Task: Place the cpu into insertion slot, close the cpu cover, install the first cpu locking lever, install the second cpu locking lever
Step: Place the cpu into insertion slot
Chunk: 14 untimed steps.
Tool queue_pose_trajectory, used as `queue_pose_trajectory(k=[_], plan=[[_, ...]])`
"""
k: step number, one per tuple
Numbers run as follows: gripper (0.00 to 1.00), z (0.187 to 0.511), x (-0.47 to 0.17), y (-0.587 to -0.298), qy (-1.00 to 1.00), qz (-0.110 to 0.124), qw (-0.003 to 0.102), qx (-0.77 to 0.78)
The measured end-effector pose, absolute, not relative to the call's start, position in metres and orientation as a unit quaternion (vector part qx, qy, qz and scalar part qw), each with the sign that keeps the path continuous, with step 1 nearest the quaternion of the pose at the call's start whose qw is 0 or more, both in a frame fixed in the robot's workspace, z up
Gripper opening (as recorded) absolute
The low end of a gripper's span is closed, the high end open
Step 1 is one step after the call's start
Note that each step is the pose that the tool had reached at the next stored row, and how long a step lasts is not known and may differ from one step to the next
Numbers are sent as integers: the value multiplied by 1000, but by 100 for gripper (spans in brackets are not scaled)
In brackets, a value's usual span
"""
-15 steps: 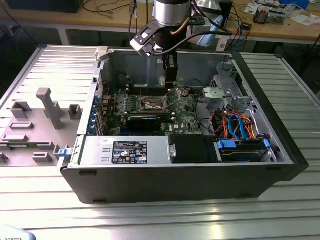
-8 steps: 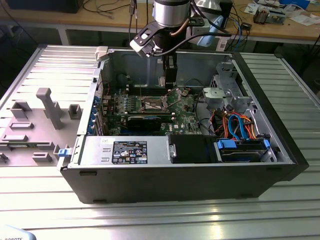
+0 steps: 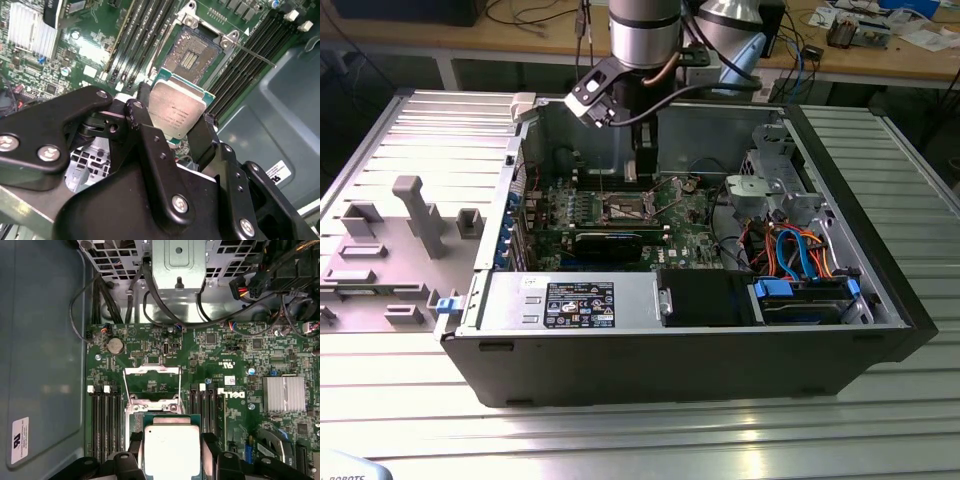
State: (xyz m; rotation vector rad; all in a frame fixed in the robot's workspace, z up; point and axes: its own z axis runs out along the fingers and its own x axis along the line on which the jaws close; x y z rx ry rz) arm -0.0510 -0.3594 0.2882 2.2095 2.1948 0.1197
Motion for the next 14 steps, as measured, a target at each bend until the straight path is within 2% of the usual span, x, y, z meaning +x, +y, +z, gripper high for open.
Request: queue_pose_trajectory(k=[14], plan=[[55,287,-51,-359,704,44,7,709]])
